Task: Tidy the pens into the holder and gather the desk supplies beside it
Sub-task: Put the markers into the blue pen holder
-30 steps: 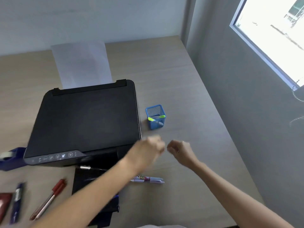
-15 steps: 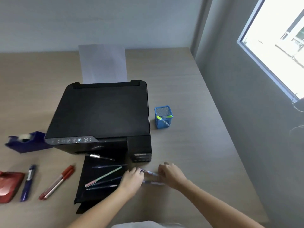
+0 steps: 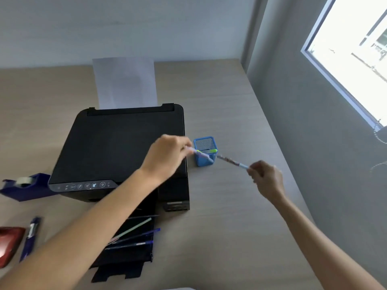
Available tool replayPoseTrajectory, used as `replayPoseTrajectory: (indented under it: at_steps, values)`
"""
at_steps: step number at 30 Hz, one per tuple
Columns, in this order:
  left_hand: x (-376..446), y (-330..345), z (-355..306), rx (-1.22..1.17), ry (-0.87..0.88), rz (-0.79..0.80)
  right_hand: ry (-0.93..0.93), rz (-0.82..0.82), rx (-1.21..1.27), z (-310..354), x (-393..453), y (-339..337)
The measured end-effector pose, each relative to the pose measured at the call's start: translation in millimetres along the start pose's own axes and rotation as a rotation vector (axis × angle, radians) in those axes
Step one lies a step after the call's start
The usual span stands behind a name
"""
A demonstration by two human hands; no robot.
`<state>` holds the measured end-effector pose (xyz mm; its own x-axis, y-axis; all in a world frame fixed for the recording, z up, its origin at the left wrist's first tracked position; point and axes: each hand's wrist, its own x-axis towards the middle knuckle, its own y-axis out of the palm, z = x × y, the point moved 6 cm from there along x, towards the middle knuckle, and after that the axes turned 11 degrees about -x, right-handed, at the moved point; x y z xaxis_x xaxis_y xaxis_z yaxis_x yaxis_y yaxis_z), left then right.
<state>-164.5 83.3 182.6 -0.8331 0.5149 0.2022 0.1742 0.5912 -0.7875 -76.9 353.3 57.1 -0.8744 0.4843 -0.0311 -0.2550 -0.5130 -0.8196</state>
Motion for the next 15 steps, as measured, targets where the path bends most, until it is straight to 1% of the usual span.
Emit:
replayPoseTrajectory:
  at_steps: [2,4,6,8,12,15]
  values:
    - [41,6,10,0.138,-0.026,-0.030,-0.029,-0.097,0.057,21,20,-11]
    - [76,29,26,0.283,-0.055,0.045,-0.080,-0.127,0.044,42,40,-6]
    - [98,56,39,0.434,-0.092,0.182,-0.135,-0.099,-0.002,59,59,10]
    - [109,80,47,0.537,-0.110,0.304,-0.176,-0.042,-0.051,71,74,28]
    - [118,112,53,0.622,-0.102,0.447,-0.249,0.057,-0.141,87,90,56]
    - [118,123,61,0.665,-0.089,0.533,-0.251,0.122,-0.190,87,95,73]
